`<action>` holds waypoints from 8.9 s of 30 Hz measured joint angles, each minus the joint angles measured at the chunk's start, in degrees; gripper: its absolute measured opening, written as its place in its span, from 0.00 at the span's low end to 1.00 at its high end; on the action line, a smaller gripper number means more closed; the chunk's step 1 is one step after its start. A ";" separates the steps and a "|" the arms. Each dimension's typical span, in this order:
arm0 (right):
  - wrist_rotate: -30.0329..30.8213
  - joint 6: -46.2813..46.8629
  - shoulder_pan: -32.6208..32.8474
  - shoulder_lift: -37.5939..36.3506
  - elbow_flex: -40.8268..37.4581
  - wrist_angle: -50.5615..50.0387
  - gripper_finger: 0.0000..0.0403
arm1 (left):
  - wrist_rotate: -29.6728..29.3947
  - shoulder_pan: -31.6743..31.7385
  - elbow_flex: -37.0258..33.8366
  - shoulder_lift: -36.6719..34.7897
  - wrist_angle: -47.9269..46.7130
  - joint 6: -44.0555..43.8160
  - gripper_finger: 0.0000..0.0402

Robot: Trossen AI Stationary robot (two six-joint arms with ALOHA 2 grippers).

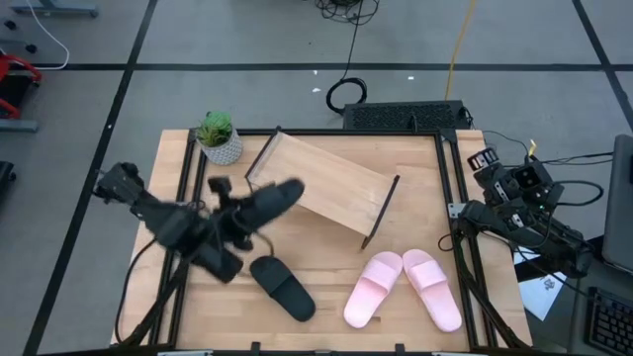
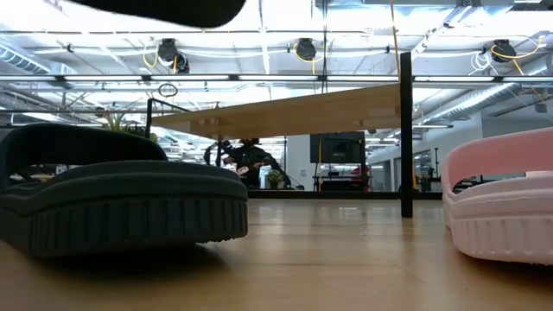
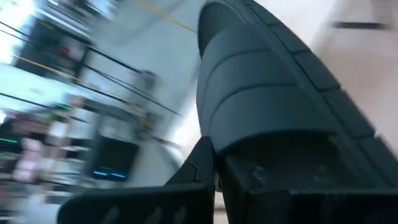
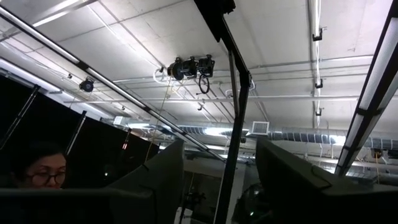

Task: Pick and place slides into the shelf
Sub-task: Put the left black slide on the shelf, then put the black slide on the shelf

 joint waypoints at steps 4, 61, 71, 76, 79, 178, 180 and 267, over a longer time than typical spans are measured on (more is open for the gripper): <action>-0.08 -0.20 0.00 0.01 -0.01 -0.40 0.46 | -2.76 8.02 5.16 -0.18 6.91 16.39 0.00; -6.79 -2.60 -0.02 0.02 -0.01 -8.59 0.46 | -4.44 37.50 6.50 15.10 18.09 31.53 0.00; -7.74 -2.56 -0.02 0.04 -0.01 -9.27 0.46 | -6.82 37.29 6.37 23.78 15.79 24.57 0.00; -8.94 -2.56 0.00 0.03 -0.01 -9.40 0.46 | -7.53 36.97 6.39 23.84 15.92 17.41 0.00; -9.01 -2.54 -0.01 0.04 -0.01 -9.39 0.46 | -7.89 36.78 6.40 23.91 15.12 15.10 0.00; -7.57 -1.01 0.00 0.04 -0.01 -9.41 0.46 | 4.35 37.74 0.88 27.07 2.83 5.64 0.14; -7.57 -1.01 0.00 0.03 -0.01 -9.41 0.46 | 4.37 37.72 0.88 27.07 2.84 6.05 0.17; -9.17 3.54 0.00 0.02 -0.01 -5.45 0.46 | 60.57 5.44 10.05 26.66 16.54 -32.69 0.44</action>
